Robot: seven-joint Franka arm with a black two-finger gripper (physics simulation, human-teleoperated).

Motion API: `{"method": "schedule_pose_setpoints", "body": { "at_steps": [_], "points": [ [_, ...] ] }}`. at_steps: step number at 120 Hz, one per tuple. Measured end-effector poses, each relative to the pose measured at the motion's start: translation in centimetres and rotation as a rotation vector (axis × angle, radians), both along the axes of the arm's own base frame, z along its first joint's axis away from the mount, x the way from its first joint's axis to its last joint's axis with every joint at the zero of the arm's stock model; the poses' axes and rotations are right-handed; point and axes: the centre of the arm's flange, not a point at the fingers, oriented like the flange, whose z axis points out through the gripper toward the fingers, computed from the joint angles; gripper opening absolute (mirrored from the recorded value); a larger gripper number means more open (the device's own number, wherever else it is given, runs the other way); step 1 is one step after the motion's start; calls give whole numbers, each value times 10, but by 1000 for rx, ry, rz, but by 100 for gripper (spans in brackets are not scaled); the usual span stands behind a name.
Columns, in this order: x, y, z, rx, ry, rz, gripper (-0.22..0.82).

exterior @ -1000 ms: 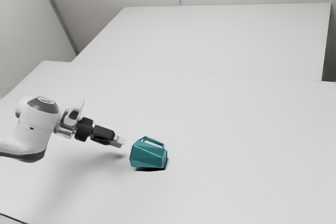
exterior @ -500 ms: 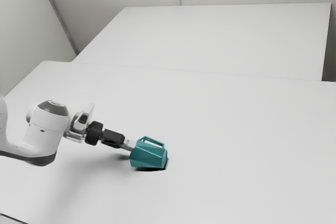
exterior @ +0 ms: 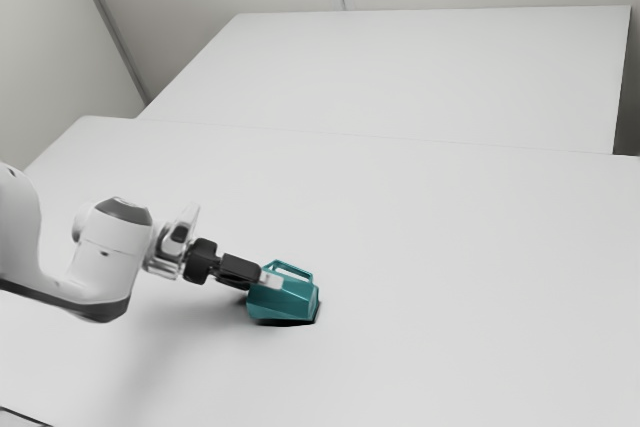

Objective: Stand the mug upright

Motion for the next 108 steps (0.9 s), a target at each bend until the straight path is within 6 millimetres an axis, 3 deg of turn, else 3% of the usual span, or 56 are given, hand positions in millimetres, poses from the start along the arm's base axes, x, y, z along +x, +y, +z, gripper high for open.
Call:
{"method": "schedule_pose_setpoints", "body": {
  "at_steps": [40,68,86,108],
  "points": [
    [1,-2,-2,-10,-5,16,-1],
    [5,-6,16,-14,-52,10,-14],
    [8,-27,36,-42,-104,-16,-16],
    [12,-36,48,-35,-145,-10,-18]
  ]
}}
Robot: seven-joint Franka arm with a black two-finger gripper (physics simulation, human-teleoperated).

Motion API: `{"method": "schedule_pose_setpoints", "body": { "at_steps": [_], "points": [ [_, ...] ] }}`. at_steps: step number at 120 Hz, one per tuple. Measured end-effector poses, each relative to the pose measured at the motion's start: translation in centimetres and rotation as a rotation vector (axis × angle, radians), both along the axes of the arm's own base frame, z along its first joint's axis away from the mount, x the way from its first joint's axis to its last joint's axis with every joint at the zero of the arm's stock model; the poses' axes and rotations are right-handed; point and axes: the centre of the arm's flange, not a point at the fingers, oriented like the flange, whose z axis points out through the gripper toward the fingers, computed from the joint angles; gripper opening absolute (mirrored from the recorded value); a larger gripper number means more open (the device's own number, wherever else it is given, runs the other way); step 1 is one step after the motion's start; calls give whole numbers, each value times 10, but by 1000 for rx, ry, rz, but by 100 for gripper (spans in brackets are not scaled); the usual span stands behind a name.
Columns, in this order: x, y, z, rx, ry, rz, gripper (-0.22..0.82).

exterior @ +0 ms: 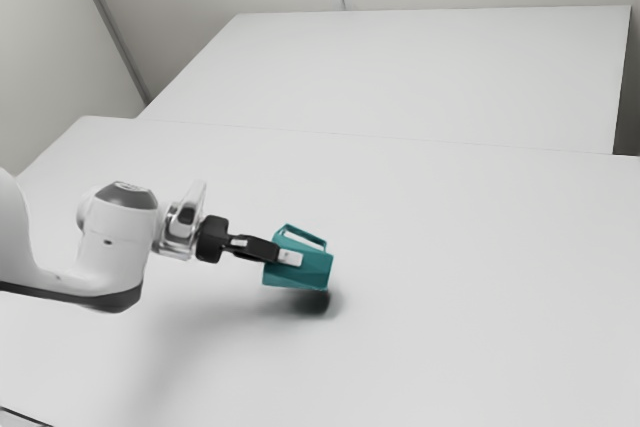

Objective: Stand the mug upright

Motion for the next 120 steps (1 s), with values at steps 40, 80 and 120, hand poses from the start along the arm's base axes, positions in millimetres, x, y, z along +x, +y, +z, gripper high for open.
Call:
{"method": "schedule_pose_setpoints", "body": {
  "at_steps": [40,80,120],
  "points": [
    [18,-24,21,149,-92,12,-18],
    [35,-17,61,462,-233,-51,-18],
    [59,-8,91,801,-264,-217,-18]
  ]
}}
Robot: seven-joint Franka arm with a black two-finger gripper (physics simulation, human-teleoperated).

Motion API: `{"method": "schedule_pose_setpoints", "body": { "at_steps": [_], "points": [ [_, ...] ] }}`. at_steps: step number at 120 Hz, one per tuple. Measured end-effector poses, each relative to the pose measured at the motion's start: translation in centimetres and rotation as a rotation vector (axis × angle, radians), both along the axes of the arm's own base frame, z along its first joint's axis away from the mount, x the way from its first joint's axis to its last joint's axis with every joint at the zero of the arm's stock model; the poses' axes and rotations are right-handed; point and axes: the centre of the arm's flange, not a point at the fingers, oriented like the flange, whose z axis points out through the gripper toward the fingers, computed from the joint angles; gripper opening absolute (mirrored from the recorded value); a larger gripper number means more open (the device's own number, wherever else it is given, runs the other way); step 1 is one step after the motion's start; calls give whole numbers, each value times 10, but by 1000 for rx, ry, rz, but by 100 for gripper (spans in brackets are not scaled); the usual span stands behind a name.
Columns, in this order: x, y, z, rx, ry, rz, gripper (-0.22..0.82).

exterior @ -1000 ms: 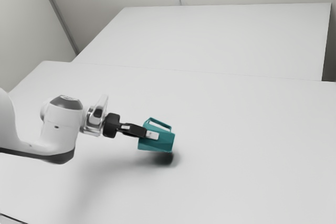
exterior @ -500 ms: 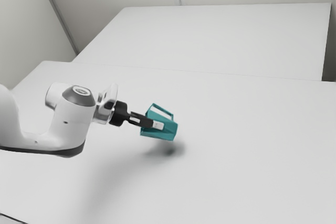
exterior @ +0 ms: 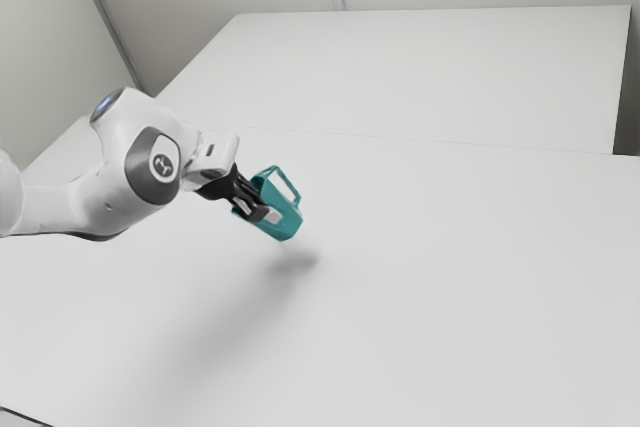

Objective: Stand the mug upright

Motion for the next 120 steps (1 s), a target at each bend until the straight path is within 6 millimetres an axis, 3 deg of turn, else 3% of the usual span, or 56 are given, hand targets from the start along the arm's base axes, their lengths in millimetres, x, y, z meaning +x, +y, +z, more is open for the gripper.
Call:
{"method": "schedule_pose_setpoints", "body": {
  "at_steps": [12,19,72,98,120],
  "points": [
    [21,2,22,81,6,-12,-18],
    [27,1,25,122,33,-12,-18],
    [38,-4,-4,177,244,153,-18],
    [50,-4,10,201,233,216,-17],
    [72,-2,7,215,233,276,-16]
  ]
}}
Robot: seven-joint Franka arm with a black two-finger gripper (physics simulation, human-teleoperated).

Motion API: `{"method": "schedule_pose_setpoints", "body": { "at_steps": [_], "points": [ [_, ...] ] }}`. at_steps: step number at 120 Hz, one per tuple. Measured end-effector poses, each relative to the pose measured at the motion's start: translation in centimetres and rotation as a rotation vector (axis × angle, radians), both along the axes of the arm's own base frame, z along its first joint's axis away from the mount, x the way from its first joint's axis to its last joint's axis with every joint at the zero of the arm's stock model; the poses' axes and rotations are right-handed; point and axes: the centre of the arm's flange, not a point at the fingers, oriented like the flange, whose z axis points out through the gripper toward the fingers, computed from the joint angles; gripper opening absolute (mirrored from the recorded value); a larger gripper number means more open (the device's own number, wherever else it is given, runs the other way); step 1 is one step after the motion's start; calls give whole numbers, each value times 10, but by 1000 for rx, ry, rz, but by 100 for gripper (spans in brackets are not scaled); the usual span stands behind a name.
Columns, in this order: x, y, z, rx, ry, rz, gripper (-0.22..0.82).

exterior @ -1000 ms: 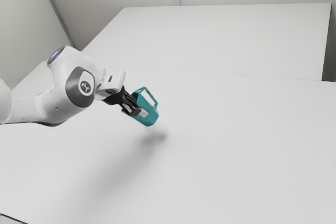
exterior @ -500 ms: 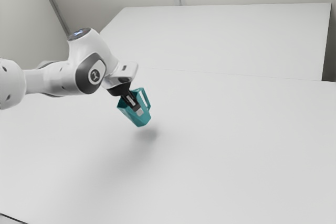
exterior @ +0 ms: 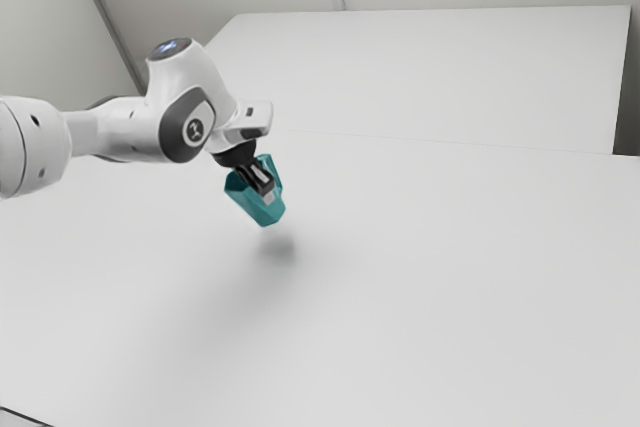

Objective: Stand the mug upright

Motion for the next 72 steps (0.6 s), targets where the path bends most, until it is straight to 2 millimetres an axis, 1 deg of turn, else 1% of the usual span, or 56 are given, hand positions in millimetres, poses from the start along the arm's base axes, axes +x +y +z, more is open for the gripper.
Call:
{"method": "schedule_pose_setpoints", "body": {
  "at_steps": [11,23,42,72],
  "points": [
    [8,7,1,3,-6,35,-15],
    [14,16,-6,7,3,72,-15],
    [23,14,-14,12,13,95,-15],
    [34,20,-28,19,28,136,-15]
  ]
}}
